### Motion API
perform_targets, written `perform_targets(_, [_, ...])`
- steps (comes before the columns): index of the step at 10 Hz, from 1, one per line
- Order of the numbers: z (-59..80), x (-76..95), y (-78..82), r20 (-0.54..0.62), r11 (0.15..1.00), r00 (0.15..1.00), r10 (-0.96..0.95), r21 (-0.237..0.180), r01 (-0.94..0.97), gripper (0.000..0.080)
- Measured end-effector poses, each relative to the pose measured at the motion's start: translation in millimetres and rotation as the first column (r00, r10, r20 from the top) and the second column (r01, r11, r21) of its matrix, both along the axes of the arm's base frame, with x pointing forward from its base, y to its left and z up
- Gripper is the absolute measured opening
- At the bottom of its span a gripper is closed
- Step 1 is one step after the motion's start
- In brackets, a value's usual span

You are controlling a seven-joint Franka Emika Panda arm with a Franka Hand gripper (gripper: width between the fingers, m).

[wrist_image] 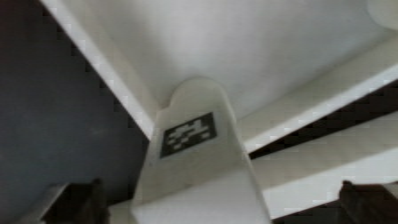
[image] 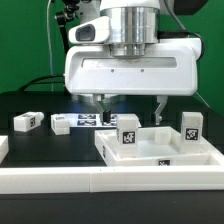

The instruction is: Assemble square table

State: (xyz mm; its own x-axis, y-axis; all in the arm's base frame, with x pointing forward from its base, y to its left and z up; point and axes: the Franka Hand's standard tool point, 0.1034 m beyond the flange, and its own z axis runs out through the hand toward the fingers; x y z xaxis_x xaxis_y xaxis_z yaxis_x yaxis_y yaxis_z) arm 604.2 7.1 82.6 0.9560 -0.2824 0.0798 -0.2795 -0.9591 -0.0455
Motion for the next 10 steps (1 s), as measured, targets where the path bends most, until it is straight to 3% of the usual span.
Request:
perform_targets(5, [-1.7, -1.0, -2.9, -0.002, 0.96, 0.961, 0.278, -0.03, -0.278, 0.0649])
perform_targets(6, [-1.6, -0.8, -2.9, -0.001, 0.963, 0.963, 0.269, -0.029, -0.269, 0.0508])
perform_targets(7, [-1.6, -0.8, -3.0, -0.001, 0.963, 0.963, 0.269, -0.029, -0.269, 0.0508])
perform_targets(8, [-1.6, -0.7, -3.1, -0.001, 0.963, 0.963, 0.268, -0.029, -0.268, 0.0368])
perform_targets(9, [-1.6, -0.7, -3.1, -0.001, 0.963, 0.963, 0.268, -0.029, -0.268, 0.0288])
perform_targets(10, [-1.6, -0.7, -3.1, -0.001, 0.965, 0.965, 0.262, -0.028, -0.262, 0.0288])
